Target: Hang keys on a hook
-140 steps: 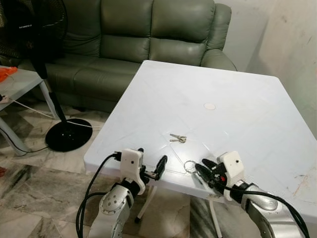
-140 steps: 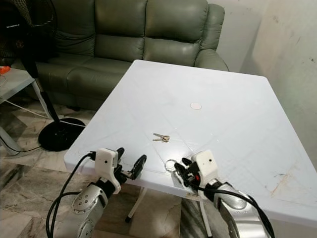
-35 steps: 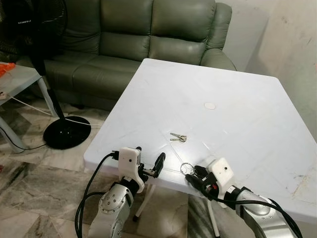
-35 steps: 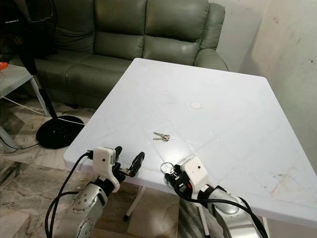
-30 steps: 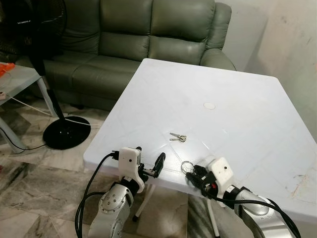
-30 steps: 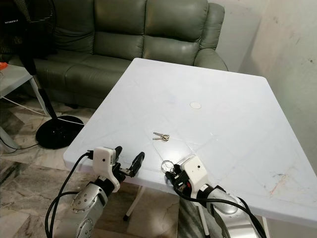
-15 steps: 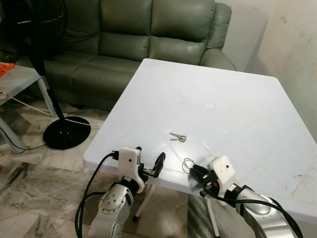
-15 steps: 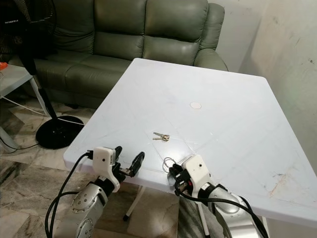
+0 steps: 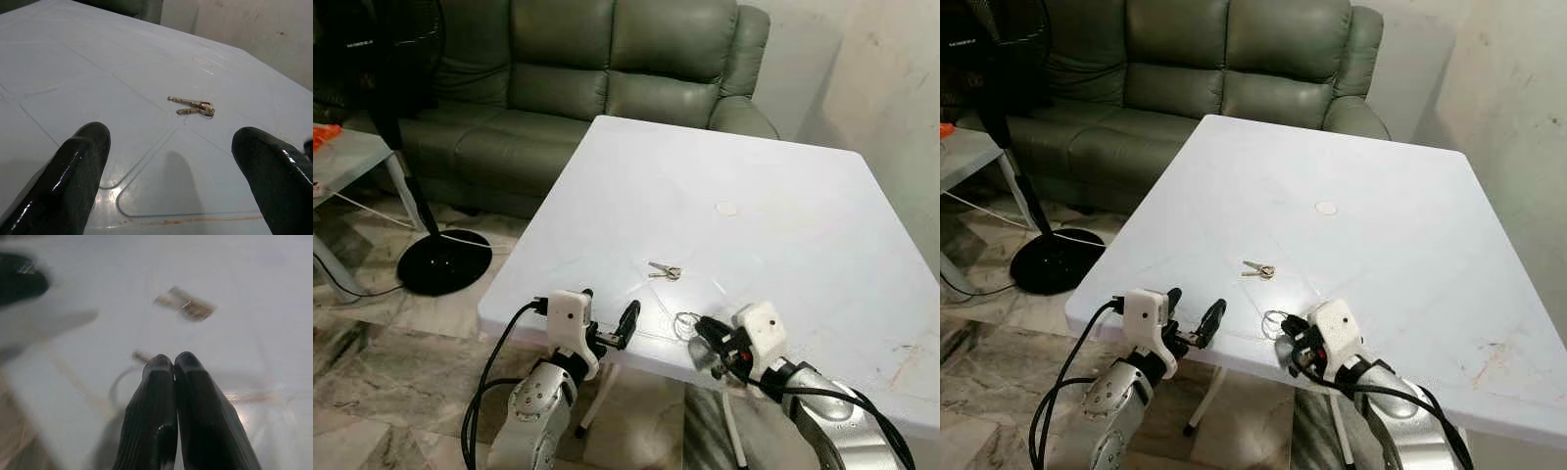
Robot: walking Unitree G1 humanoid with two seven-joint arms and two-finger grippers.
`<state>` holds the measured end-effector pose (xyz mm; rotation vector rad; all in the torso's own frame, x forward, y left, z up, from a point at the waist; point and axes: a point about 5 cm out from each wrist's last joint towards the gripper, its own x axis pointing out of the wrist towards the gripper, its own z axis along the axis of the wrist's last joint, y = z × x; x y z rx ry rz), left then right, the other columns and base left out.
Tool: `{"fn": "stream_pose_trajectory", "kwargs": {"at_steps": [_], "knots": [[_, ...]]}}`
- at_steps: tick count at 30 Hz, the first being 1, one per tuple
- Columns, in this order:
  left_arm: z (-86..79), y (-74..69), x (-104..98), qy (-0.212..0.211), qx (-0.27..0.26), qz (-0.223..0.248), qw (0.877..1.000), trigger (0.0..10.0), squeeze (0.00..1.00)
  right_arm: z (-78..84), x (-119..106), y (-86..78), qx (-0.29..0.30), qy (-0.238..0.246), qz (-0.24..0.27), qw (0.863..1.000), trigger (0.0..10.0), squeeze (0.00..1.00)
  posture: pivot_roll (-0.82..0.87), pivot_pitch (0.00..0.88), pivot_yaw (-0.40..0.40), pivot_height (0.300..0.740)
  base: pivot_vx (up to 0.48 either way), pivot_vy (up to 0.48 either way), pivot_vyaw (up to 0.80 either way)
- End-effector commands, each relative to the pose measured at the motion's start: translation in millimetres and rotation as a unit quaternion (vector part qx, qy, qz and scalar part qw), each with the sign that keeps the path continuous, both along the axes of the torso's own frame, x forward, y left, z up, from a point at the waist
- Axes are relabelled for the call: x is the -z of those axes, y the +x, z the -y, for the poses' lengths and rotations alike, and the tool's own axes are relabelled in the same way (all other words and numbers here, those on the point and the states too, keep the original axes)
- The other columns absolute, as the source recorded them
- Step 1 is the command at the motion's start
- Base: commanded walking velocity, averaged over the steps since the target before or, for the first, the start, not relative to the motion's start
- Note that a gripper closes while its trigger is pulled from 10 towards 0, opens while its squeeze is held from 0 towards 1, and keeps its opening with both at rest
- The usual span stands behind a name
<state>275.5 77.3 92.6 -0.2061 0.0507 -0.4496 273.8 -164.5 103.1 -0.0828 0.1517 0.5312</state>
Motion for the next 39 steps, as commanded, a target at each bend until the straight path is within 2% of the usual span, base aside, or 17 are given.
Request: {"fn": "stream_pose_trajectory", "kwargs": {"at_steps": [1,7,8,10,12,16,19,20,21,23,27,29,31,33,35,39], "knots": [[7.4,1.9,-4.4,-0.018,-0.001,0.002,1.000,10.0,0.00,8.0,-5.0,4.7,0.034,0.017,0.013,0.999,0.0,0.00,0.00,0.064,-0.076,0.740,0.000,0.000,0.00],[4.4,7.4,-6.7,-0.021,-0.010,0.004,1.000,10.0,0.00,7.1,-10.3,15.6,0.096,0.078,0.022,0.992,0.0,0.00,0.01,0.052,-0.076,0.740,0.000,0.000,0.00],[1.9,11.1,-8.9,-0.023,-0.017,0.006,1.000,10.0,0.00,9.4,-12.5,20.1,0.136,0.093,0.028,0.986,0.0,0.00,0.01,0.052,-0.076,0.740,0.000,0.000,0.00],[-0.1,14.6,-10.9,-0.033,-0.024,0.007,0.999,10.0,0.00,7.3,-14.2,22.3,0.137,0.121,0.023,0.983,0.0,0.00,0.01,0.041,-0.074,0.740,0.000,0.000,0.00],[-2.2,17.6,-11.6,-0.032,-0.030,0.007,0.999,10.0,0.00,8.9,-16.9,24.9,0.160,0.114,0.042,0.980,0.0,0.00,0.01,0.030,-0.069,0.740,0.000,0.000,0.00],[-14.8,32.9,-22.5,-0.031,-0.064,0.027,0.997,10.0,0.00,11.3,-33.2,29.5,0.185,0.148,0.098,0.967,0.0,0.00,0.01,0.012,-0.064,0.740,0.000,0.000,0.00],[-21.6,41.0,-31.0,-0.029,-0.074,0.039,0.996,10.0,0.00,14.3,-36.6,33.6,0.203,0.152,0.097,0.963,0.0,0.00,0.01,0.006,-0.062,0.740,0.000,0.000,0.00],[-27.6,45.4,-37.3,-0.026,-0.083,0.051,0.995,10.0,0.00,16.1,-41.4,34.4,0.211,0.131,0.119,0.961,10.0,0.00,0.01,0.000,-0.057,0.740,0.000,0.000,0.00],[-33.0,49.5,-43.7,-0.024,-0.088,0.062,0.994,10.0,0.00,19.3,-45.6,34.7,0.228,0.119,0.140,0.956,10.0,0.00,0.01,0.000,-0.057,0.740,0.000,0.000,0.00],[-37.9,53.5,-50.2,-0.024,-0.093,0.071,0.993,10.0,0.00,21.5,-45.3,35.7,0.239,0.145,0.126,0.952,10.0,0.00,0.01,0.000,-0.057,0.740,0.000,0.000,0.00],[-46.6,57.9,-61.3,-0.022,-0.102,0.098,0.990,10.0,0.00,24.2,-39.9,32.6,0.274,0.082,0.136,0.948,10.0,0.00,0.01,0.000,-0.054,0.740,0.000,0.000,0.00],[-50.1,59.0,-58.6,-0.023,-0.109,0.096,0.989,10.0,0.00,20.7,-38.1,29.7,0.264,0.095,0.143,0.949,10.0,0.00,0.00,0.000,-0.052,0.740,0.000,0.000,0.00],[-51.0,58.9,-56.2,-0.022,-0.112,0.094,0.989,10.0,0.00,18.8,-35.6,27.9,0.259,0.094,0.138,0.951,10.0,0.00,0.00,0.000,-0.050,0.740,0.000,0.000,0.00],[-49.5,58.7,-53.6,-0.027,-0.110,0.088,0.990,10.0,0.00,19.1,-26.1,26.7,0.275,0.064,0.115,0.952,10.0,0.00,-0.01,0.000,-0.050,0.740,0.000,0.000,0.00],[-47.1,58.8,-53.6,-0.027,-0.108,0.089,0.990,10.0,0.00,19.8,-21.9,26.1,0.285,0.069,0.099,0.951,10.0,0.00,0.00,0.000,-0.049,0.740,0.000,0.000,0.00],[-44.6,60.6,-54.4,-0.027,-0.107,0.091,0.990,10.0,0.00,16.7,-19.7,25.8,0.281,0.060,0.098,0.953,10.0,0.00,-0.01,0.000,-0.043,0.740,0.000,0.000,-0.59]]}}
